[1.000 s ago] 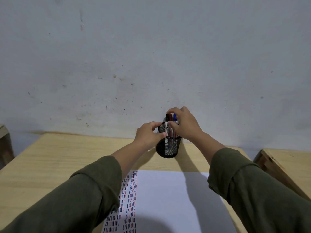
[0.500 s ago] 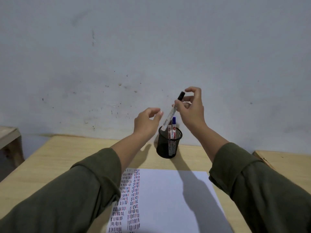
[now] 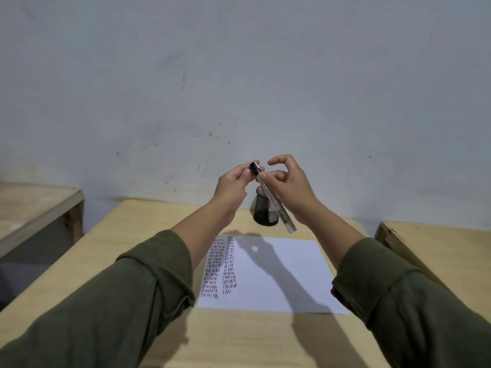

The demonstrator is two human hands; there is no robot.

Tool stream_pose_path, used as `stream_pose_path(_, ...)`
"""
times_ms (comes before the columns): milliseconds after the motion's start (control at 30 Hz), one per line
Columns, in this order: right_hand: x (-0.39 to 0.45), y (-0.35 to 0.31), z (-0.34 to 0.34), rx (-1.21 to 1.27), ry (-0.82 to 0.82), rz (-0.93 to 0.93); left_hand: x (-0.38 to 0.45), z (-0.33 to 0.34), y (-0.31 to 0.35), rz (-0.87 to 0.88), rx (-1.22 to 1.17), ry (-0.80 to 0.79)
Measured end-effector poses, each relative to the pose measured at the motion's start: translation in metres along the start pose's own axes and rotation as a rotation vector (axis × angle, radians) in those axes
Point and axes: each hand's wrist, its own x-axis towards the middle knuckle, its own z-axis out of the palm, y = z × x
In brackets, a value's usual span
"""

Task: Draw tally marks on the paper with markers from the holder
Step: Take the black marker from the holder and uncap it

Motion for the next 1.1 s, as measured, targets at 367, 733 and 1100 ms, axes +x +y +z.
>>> stream_pose_path(367,-0.065,-0.019,0.004,0.137,-0.216,0.203,-0.042,-0.01,-0.009,-0.082,-0.181,0.344)
stream_pose_path(733,-0.098,0.017,0.019,0.687,-0.065,0.222,-0.074,-0.009,-0.029,-0.143,-0.205,0.399)
stream_pose_path(1100,-0.109,0.017,0.039,0.974,0.05,0.308,-0.096,-0.013,-0.035,-0.03,-0.31,-0.013)
